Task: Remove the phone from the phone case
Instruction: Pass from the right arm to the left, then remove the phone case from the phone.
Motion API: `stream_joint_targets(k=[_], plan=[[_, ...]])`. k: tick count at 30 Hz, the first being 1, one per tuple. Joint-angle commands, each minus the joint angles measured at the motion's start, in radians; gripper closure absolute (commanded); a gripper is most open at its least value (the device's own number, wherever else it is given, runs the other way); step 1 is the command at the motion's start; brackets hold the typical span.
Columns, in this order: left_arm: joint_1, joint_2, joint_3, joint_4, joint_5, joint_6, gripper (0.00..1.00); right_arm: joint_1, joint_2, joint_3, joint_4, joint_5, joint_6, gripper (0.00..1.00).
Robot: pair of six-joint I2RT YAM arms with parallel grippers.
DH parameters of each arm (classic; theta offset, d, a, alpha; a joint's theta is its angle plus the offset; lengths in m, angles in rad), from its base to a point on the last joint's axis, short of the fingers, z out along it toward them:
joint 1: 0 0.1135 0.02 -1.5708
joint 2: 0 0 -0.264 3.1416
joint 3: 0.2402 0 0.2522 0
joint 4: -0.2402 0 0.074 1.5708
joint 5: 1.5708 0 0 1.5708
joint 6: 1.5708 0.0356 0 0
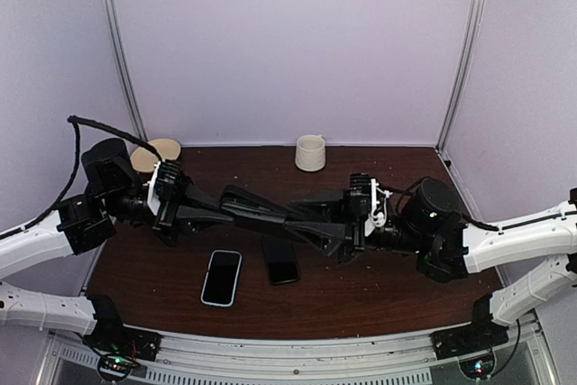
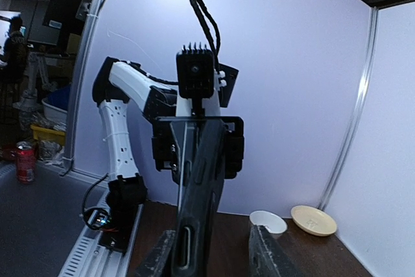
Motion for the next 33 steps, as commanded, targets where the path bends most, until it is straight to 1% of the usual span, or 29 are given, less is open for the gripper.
stream_joint_targets(k=[1,3,6,8,13,15,19,23,25,27,30,33], plan=[[-0.020,-0.003,0.012,-0.059,-0.001,0.067,1.00,-0.005,-0.034,0.046,-0.004,0.066,0.004,0.51],[-0.020,-0.011,0.012,-0.084,-0.017,0.104,1.00,-0.005,-0.067,0.030,-0.055,0.073,-0.001,0.42],[-0.020,-0.019,0.022,-0.136,-0.042,0.171,1.00,-0.004,-0.135,0.012,-0.162,0.072,-0.012,0.36],[-0.020,-0.018,0.034,-0.226,-0.067,0.240,1.00,-0.003,-0.177,0.010,-0.254,0.070,-0.016,0.33],[-0.027,0.001,0.053,-0.396,-0.201,0.421,1.00,-0.003,-0.227,0.078,-0.540,0.122,0.014,0.20],[-0.035,0.006,0.059,-0.440,-0.240,0.463,1.00,-0.004,-0.219,0.121,-0.656,0.138,0.035,0.19],[-0.041,0.008,0.045,-0.453,-0.243,0.494,1.00,0.002,-0.177,0.198,-0.807,0.153,0.058,0.17],[-0.060,0.026,0.044,-0.478,-0.267,0.528,1.00,0.019,-0.111,0.318,-1.021,0.171,0.013,0.17],[-0.070,0.034,0.041,-0.485,-0.284,0.540,1.00,0.028,-0.077,0.371,-1.098,0.179,-0.005,0.17],[-0.078,0.037,0.038,-0.486,-0.292,0.545,1.00,0.042,-0.048,0.405,-1.133,0.176,-0.020,0.17],[-0.087,0.040,0.036,-0.487,-0.304,0.549,1.00,0.066,0.000,0.440,-1.140,0.173,-0.034,0.17],[-0.098,0.042,0.034,-0.486,-0.324,0.554,1.00,0.085,0.053,0.477,-1.128,0.219,-0.019,0.17]])
